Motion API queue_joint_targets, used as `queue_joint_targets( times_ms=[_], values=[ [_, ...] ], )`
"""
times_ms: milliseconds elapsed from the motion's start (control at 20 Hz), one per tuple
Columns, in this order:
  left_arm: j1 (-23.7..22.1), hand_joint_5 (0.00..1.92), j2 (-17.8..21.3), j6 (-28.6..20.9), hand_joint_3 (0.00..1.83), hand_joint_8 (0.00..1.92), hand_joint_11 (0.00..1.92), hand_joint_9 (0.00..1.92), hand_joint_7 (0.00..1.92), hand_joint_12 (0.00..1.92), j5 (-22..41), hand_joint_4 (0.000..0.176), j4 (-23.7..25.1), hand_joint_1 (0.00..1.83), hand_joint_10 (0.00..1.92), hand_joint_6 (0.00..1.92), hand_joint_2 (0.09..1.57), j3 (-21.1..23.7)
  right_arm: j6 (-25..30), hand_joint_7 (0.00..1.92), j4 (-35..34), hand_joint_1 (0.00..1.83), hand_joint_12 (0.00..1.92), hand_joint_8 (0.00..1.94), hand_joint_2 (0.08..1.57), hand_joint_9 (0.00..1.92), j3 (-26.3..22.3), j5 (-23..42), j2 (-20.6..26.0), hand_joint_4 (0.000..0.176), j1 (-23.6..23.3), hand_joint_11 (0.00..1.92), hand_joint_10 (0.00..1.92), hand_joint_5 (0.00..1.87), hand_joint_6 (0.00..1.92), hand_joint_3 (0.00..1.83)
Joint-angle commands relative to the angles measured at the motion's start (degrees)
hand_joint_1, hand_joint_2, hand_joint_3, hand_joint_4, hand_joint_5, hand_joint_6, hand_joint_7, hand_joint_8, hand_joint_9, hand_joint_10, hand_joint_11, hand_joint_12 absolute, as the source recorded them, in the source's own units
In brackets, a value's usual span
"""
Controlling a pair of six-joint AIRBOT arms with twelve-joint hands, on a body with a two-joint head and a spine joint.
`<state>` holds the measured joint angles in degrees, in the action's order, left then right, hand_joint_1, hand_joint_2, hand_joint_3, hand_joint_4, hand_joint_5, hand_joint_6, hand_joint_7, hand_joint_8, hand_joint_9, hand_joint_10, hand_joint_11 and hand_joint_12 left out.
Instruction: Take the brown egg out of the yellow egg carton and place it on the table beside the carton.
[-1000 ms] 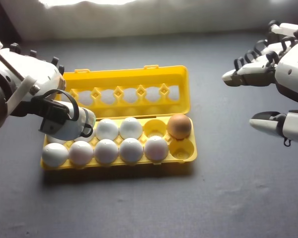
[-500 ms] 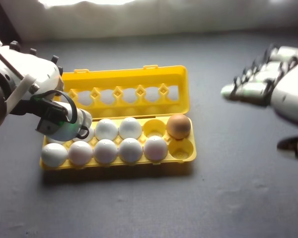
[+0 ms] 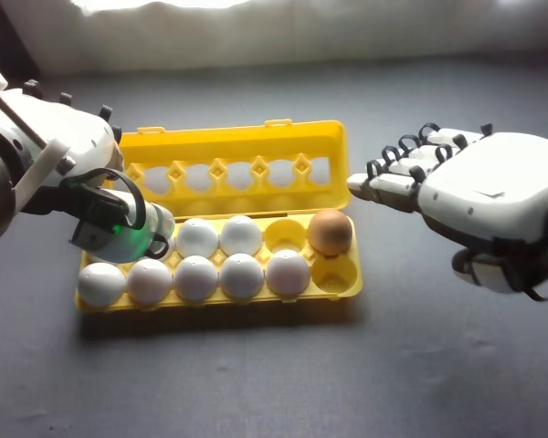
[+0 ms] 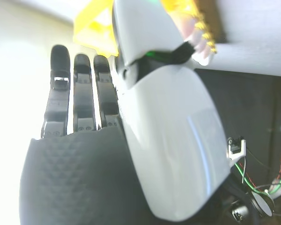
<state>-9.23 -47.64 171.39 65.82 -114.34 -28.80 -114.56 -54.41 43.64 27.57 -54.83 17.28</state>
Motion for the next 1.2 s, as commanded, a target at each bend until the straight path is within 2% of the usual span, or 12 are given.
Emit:
queue_joint_targets(
  times_ms=[0, 50, 150, 250, 400, 550, 750, 1050, 1100, 1150],
  values=[
    [-0.47, 0.41, 0.75, 0.27, 0.00, 0.00, 0.01, 0.42, 0.45, 0.77, 0.57, 0.000, 5.34, 0.13, 0.00, 0.01, 1.32, 0.05, -0.30, 0.18, 1.31, 1.53, 1.08, 0.01, 1.07, 0.18, 0.70, 5.10, -0.40, 0.000, -0.86, 0.00, 0.08, 0.14, 0.00, 0.00],
    [-0.31, 0.45, 0.77, 0.29, 0.00, 0.00, 0.06, 0.46, 0.50, 0.76, 0.47, 0.000, 5.62, 0.15, 0.01, 0.00, 1.31, 0.05, -0.41, 0.17, 0.72, 1.55, 1.11, 0.01, 1.08, 0.18, 1.28, 5.21, -1.38, 0.000, -1.03, 0.00, 0.08, 0.14, 0.00, 0.00],
    [-0.20, 0.37, 0.82, 0.31, 0.01, 0.00, 0.01, 0.38, 0.42, 0.69, 0.41, 0.000, 5.84, 0.08, 0.00, 0.00, 1.34, 0.05, -0.62, 0.19, -0.56, 1.57, 1.19, 0.01, 1.07, 0.21, 1.95, 5.19, -2.91, 0.000, -1.46, 0.00, 0.09, 0.18, 0.01, 0.00],
    [-0.20, 0.41, 0.81, 0.30, 0.00, 0.01, 0.01, 0.43, 0.47, 0.77, 0.51, 0.000, 5.91, 0.14, 0.01, 0.00, 1.32, 0.05, -1.44, 0.22, -2.44, 1.56, 1.22, 0.02, 1.07, 0.25, 2.53, 4.97, -4.34, 0.000, -2.25, 0.00, 0.10, 0.20, 0.02, 0.00],
    [-0.20, 0.41, 0.80, 0.31, 0.00, 0.00, 0.01, 0.42, 0.46, 0.77, 0.60, 0.000, 5.65, 0.13, 0.00, 0.00, 1.33, 0.05, -4.28, 0.23, -9.70, 1.55, 1.20, 0.01, 1.09, 0.25, 3.74, 3.38, -6.21, 0.000, -3.64, 0.00, 0.10, 0.20, 0.02, 0.00],
    [-0.49, 0.39, 0.77, 0.31, 0.01, 0.00, 0.00, 0.40, 0.44, 0.78, 0.69, 0.000, 4.92, 0.11, 0.00, 0.00, 1.34, 0.06, -4.29, 0.25, -9.92, 1.55, 1.22, 0.01, 1.08, 0.27, 5.33, 3.45, -8.31, 0.000, -3.42, 0.00, 0.11, 0.22, 0.02, 0.00],
    [-0.55, 0.43, 0.77, 0.31, 0.00, 0.01, 0.02, 0.44, 0.48, 0.79, 0.69, 0.000, 4.66, 0.22, 0.01, 0.01, 1.32, 0.07, -4.29, 0.28, -9.92, 1.53, 1.22, 0.01, 1.09, 0.29, 6.12, 3.28, -9.89, 0.000, -3.68, 0.00, 0.11, 0.24, 0.01, 0.00],
    [-0.99, 0.45, 0.77, 0.31, 0.00, 0.01, 0.03, 0.44, 0.48, 0.80, 0.63, 0.000, 3.70, 0.17, 0.01, 0.01, 1.33, 0.07, -4.12, 0.27, -9.92, 1.55, 1.23, 0.00, 1.10, 0.28, 8.88, 4.28, -13.96, 0.000, -3.19, 0.00, 0.10, 0.24, 0.01, 0.00],
    [-1.04, 0.40, 0.77, 0.31, 0.00, 0.00, 0.00, 0.39, 0.44, 0.76, 0.64, 0.000, 3.69, 0.17, 0.00, 0.00, 1.34, 0.07, -4.11, 0.28, -9.92, 1.56, 1.25, 0.01, 1.09, 0.30, 9.23, 4.45, -14.57, 0.000, -3.09, 0.00, 0.11, 0.24, 0.01, 0.00],
    [-1.04, 0.42, 0.77, 0.31, 0.00, 0.00, 0.00, 0.42, 0.46, 0.80, 0.62, 0.000, 3.82, 0.19, 0.00, 0.00, 1.33, 0.07, -4.10, 0.29, -9.92, 1.56, 1.25, 0.01, 1.09, 0.31, 9.45, 4.53, -15.07, 0.000, -2.94, 0.00, 0.11, 0.25, 0.01, 0.00]
  ],
)
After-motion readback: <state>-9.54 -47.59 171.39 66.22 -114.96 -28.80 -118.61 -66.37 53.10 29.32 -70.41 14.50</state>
